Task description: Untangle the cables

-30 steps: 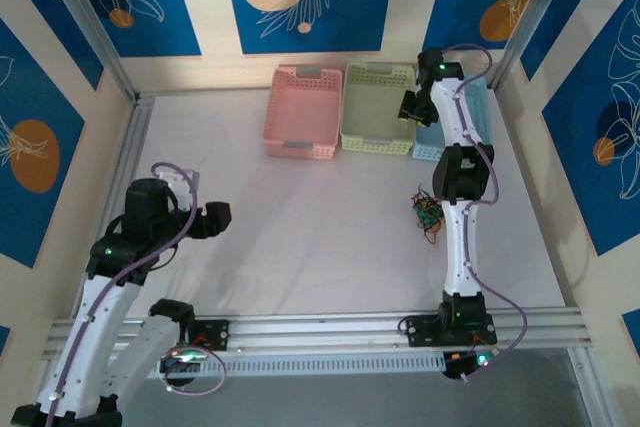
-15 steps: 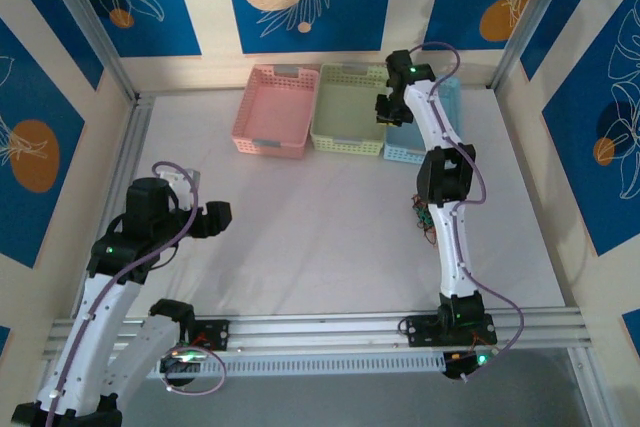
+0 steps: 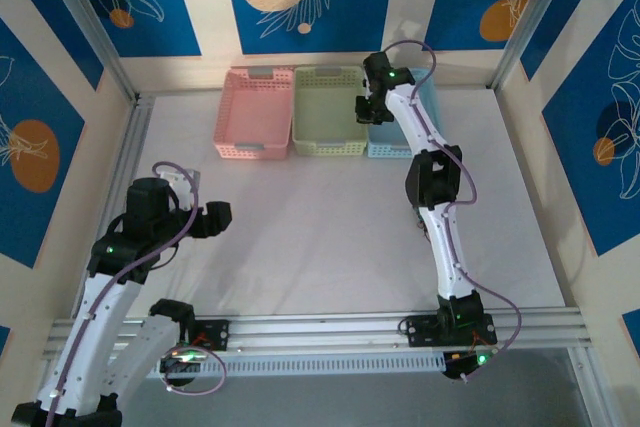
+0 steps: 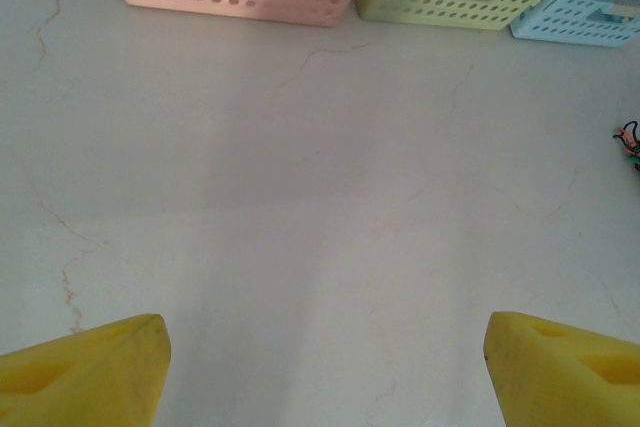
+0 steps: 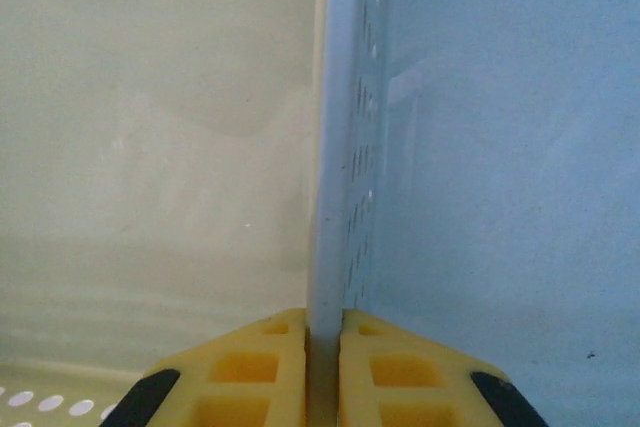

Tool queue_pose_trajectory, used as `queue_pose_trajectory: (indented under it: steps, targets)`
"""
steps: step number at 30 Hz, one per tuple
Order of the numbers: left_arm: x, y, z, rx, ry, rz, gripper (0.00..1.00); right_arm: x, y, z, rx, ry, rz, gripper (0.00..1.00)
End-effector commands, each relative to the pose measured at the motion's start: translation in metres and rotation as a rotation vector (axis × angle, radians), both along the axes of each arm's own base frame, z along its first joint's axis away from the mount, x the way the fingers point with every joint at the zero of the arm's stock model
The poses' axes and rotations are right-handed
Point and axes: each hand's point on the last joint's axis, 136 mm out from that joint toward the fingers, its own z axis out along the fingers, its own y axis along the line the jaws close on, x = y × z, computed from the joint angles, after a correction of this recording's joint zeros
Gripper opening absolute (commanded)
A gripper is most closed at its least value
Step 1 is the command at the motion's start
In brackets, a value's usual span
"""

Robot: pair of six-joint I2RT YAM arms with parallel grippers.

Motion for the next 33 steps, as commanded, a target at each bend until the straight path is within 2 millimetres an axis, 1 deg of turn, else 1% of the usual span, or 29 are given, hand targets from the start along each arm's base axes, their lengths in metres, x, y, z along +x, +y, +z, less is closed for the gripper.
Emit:
queue_pose_trajectory:
  steps: [1, 3, 4, 7, 10, 11, 13, 14, 16, 17, 19, 20, 21, 22, 23, 25, 27, 29, 31, 33]
  targets:
    - [0.001, -0.002, 0.000, 0.002, -0.008, -0.019, 0.82, -0.012, 0.030, -0.031, 0.046, 0.072, 0.083, 0.13]
    - [0.001, -0.002, -0.001, 0.003, -0.007, -0.019, 0.82, -0.012, 0.033, -0.031, 0.047, 0.069, 0.085, 0.13]
    - [0.001, -0.002, -0.001, 0.003, -0.008, -0.019, 0.82, -0.011, 0.034, -0.030, 0.049, 0.066, 0.083, 0.14]
    - [0.002, -0.001, -0.001, 0.005, -0.007, -0.016, 0.82, -0.008, 0.030, -0.022, 0.027, 0.044, 0.054, 0.22]
    - [0.002, -0.001, -0.001, 0.007, -0.007, -0.014, 0.82, -0.005, 0.030, 0.000, 0.055, 0.008, 0.025, 0.42]
    - [0.002, -0.001, -0.001, 0.008, -0.008, -0.013, 0.82, -0.004, 0.030, 0.014, 0.066, -0.013, 0.018, 0.46]
    - [0.002, 0.000, -0.001, 0.010, -0.009, -0.009, 0.82, -0.006, 0.029, 0.041, 0.080, -0.052, 0.001, 0.51]
    - [0.002, 0.001, -0.001, 0.012, -0.010, -0.007, 0.82, -0.007, 0.028, 0.057, 0.085, -0.079, -0.003, 0.53]
    - [0.001, 0.004, 0.001, 0.022, -0.019, 0.006, 0.82, -0.013, 0.024, 0.097, 0.094, -0.143, -0.010, 0.55]
    - [0.000, 0.006, 0.003, 0.026, -0.025, 0.017, 0.82, -0.018, 0.022, 0.112, 0.098, -0.162, -0.014, 0.55]
    - [-0.001, 0.010, 0.008, 0.030, -0.054, 0.034, 0.83, -0.037, 0.013, 0.149, 0.098, -0.199, -0.028, 0.56]
    - [-0.002, 0.010, 0.010, 0.029, -0.065, 0.037, 0.83, -0.047, 0.009, 0.161, 0.099, -0.211, -0.032, 0.56]
    - [-0.002, 0.011, 0.012, 0.029, -0.077, 0.041, 0.83, -0.057, 0.005, 0.164, 0.097, -0.211, -0.033, 0.57]
    - [-0.003, 0.012, 0.013, 0.028, -0.082, 0.043, 0.83, -0.070, 0.001, 0.174, 0.100, -0.227, -0.038, 0.57]
    - [-0.003, 0.012, 0.013, 0.030, -0.082, 0.044, 0.83, -0.082, -0.005, 0.179, 0.103, -0.239, -0.047, 0.58]
    - [-0.003, 0.013, 0.012, 0.033, -0.078, 0.048, 0.83, -0.114, -0.020, 0.183, 0.092, -0.246, -0.074, 0.58]
    - [-0.003, 0.013, 0.013, 0.034, -0.083, 0.050, 0.83, -0.145, -0.040, 0.172, 0.066, -0.229, -0.117, 0.59]
    - [-0.004, 0.014, 0.014, 0.031, -0.088, 0.052, 0.84, -0.175, -0.065, 0.155, 0.063, -0.211, -0.197, 0.59]
    - [-0.005, 0.013, 0.016, 0.023, -0.090, 0.049, 0.85, -0.202, -0.092, 0.133, 0.094, -0.196, -0.279, 0.59]
    - [-0.005, 0.011, 0.015, 0.019, -0.084, 0.042, 0.85, -0.223, -0.114, 0.108, 0.115, -0.157, -0.345, 0.60]
